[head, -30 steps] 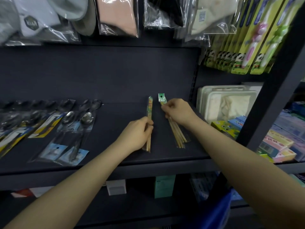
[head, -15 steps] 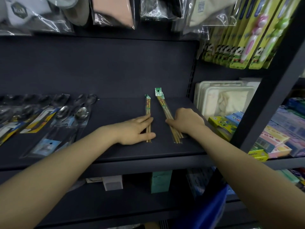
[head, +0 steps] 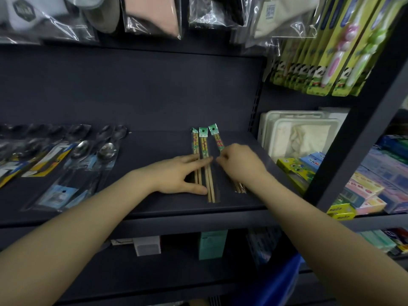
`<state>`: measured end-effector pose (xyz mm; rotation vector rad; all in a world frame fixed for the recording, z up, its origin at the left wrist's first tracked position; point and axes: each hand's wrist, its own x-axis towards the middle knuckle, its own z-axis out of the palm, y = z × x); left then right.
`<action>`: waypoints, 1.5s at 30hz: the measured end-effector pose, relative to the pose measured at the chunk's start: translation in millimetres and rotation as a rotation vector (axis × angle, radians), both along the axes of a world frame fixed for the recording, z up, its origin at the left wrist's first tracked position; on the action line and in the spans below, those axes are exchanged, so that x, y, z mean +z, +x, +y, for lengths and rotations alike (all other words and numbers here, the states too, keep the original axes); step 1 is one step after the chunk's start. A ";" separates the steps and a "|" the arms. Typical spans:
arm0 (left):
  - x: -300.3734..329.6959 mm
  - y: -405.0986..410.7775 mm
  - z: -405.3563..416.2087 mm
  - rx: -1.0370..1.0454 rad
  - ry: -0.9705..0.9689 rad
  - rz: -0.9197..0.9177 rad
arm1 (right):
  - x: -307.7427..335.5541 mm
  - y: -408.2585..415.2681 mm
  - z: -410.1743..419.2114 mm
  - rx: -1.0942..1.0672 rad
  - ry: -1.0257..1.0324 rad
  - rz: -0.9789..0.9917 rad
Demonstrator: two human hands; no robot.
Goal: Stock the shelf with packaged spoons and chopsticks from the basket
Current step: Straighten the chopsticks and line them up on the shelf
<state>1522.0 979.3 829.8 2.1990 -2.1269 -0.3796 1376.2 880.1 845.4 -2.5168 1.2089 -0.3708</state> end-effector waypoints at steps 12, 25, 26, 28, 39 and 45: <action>-3.5 -34.1 4.2 -0.028 0.032 -0.060 | -20.0 -24.2 -14.7 -0.028 -0.213 0.138; -4.3 -56.8 -23.9 0.021 0.004 -0.062 | -27.3 -37.1 -20.9 0.050 -0.289 0.007; -5.4 -58.3 -27.0 0.020 0.000 -0.057 | -27.5 -37.7 -22.5 0.062 -0.292 -0.004; -4.7 -59.7 -30.0 0.015 -0.002 -0.001 | -28.2 -41.3 -24.5 0.100 -0.305 -0.057; -1.9 -12.4 16.0 0.013 -0.328 0.094 | -31.6 -51.8 -19.8 0.646 -0.171 0.154; -15.9 -15.7 20.4 0.004 -0.312 0.120 | -28.2 -44.4 -34.3 0.598 -0.106 0.139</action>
